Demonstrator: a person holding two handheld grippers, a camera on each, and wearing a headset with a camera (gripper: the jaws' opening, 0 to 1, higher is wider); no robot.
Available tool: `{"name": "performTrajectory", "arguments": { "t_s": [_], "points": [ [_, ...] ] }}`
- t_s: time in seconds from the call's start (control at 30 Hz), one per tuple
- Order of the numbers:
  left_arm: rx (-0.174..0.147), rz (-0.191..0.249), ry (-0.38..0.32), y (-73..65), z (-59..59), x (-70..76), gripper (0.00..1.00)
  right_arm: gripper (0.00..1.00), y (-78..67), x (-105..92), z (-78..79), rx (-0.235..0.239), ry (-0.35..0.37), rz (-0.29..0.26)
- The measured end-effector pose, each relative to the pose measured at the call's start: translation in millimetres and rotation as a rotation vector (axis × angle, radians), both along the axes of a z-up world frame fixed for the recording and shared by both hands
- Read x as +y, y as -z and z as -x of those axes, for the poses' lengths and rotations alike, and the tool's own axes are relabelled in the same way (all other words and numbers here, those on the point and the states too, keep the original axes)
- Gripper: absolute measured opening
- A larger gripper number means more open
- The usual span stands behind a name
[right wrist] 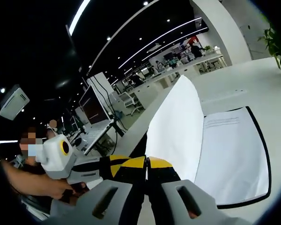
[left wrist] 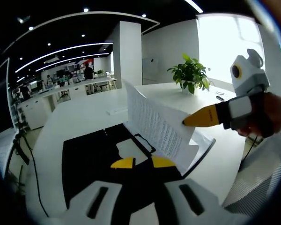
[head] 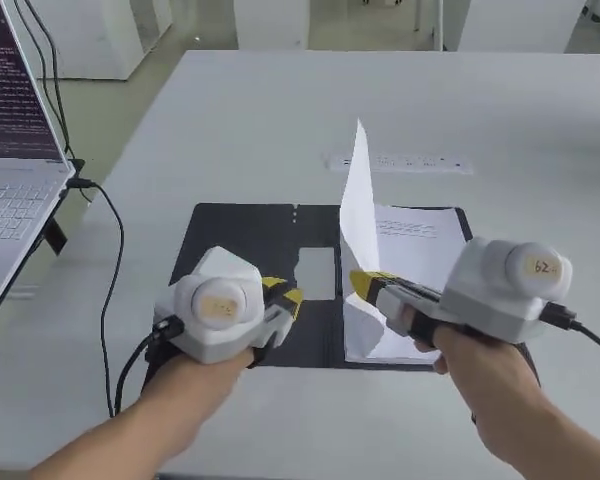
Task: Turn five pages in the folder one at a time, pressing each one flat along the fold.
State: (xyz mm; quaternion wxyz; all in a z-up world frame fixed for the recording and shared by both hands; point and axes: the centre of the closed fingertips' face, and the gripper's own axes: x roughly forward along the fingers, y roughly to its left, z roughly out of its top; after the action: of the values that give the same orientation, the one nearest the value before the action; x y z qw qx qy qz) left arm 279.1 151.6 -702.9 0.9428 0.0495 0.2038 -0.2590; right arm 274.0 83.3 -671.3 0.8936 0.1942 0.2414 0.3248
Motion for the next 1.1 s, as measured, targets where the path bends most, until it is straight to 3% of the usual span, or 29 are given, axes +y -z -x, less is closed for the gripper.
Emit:
{"name": "performTrajectory", "arguments": {
  "t_s": [0.2,0.53,1.1],
  "points": [
    [-0.003,-0.01,-0.042,-2.0,5.4,29.8,0.1,0.0,7.0,29.5,2.5,0.011,-0.048,0.009],
    [0.001,-0.019,-0.092,-0.9,14.4,70.7,0.11,0.0,33.6,72.0,0.6,0.049,-0.122,0.054],
    [0.038,-0.016,-0.12,18.7,26.2,94.8,0.11,0.0,99.5,108.7,-0.1,0.15,-0.207,0.184]
  ]
}}
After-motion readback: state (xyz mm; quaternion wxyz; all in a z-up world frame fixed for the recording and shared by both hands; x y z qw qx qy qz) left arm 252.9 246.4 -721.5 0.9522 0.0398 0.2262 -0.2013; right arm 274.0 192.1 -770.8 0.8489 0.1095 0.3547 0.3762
